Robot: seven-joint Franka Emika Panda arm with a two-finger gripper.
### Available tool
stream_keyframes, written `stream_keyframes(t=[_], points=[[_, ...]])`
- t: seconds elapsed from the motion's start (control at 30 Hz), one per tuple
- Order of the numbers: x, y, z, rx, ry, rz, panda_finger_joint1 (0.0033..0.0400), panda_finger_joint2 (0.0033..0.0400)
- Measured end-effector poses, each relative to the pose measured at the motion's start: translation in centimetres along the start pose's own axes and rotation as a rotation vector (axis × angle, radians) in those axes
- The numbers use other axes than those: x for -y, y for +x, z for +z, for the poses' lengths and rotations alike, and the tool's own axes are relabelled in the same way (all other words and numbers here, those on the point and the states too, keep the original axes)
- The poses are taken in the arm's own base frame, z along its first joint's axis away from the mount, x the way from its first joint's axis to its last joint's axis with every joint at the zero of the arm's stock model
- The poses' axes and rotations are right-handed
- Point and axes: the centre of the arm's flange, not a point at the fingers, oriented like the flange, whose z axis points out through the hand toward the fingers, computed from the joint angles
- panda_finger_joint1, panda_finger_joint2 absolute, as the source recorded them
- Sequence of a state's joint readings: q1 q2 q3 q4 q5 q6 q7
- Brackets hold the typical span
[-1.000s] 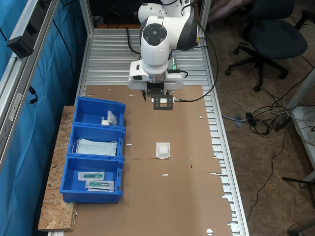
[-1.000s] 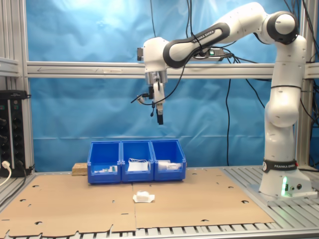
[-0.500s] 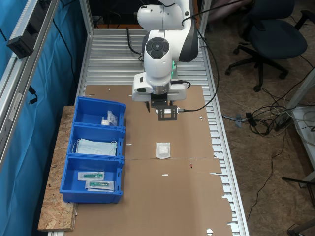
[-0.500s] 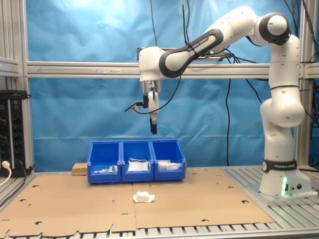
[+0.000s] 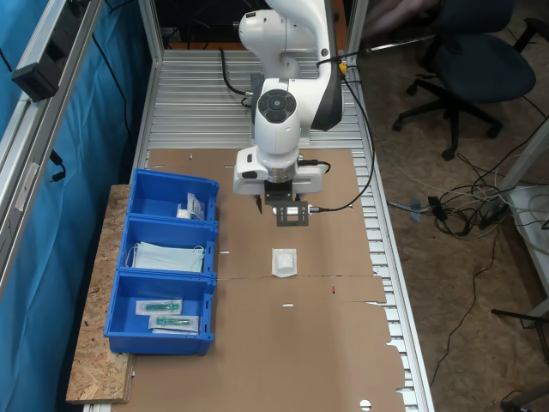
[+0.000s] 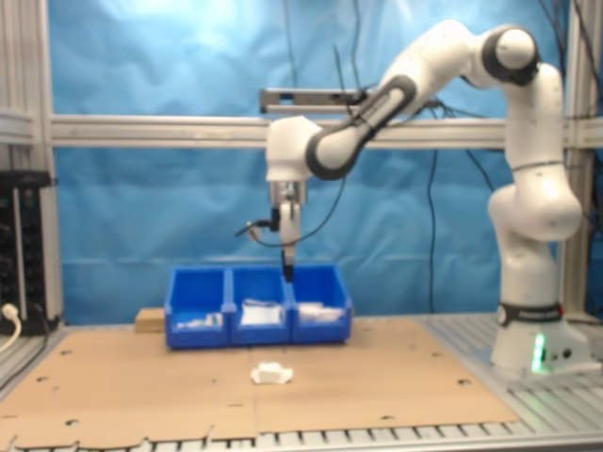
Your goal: Pick and place sorting task of medical equipment.
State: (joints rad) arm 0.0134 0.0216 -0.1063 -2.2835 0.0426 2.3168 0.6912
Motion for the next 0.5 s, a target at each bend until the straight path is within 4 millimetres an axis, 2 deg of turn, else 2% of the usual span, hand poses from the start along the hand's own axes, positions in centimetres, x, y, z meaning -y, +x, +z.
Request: stream_keyframes(t=[0.27,0.5], points=[[-0.6,-0.9,2.8,0.011,0.030,0.035,0.0400,0.0400],[-0.4,-1.2,4.3,0.011,0.069,0.074,0.0400,0.0400]])
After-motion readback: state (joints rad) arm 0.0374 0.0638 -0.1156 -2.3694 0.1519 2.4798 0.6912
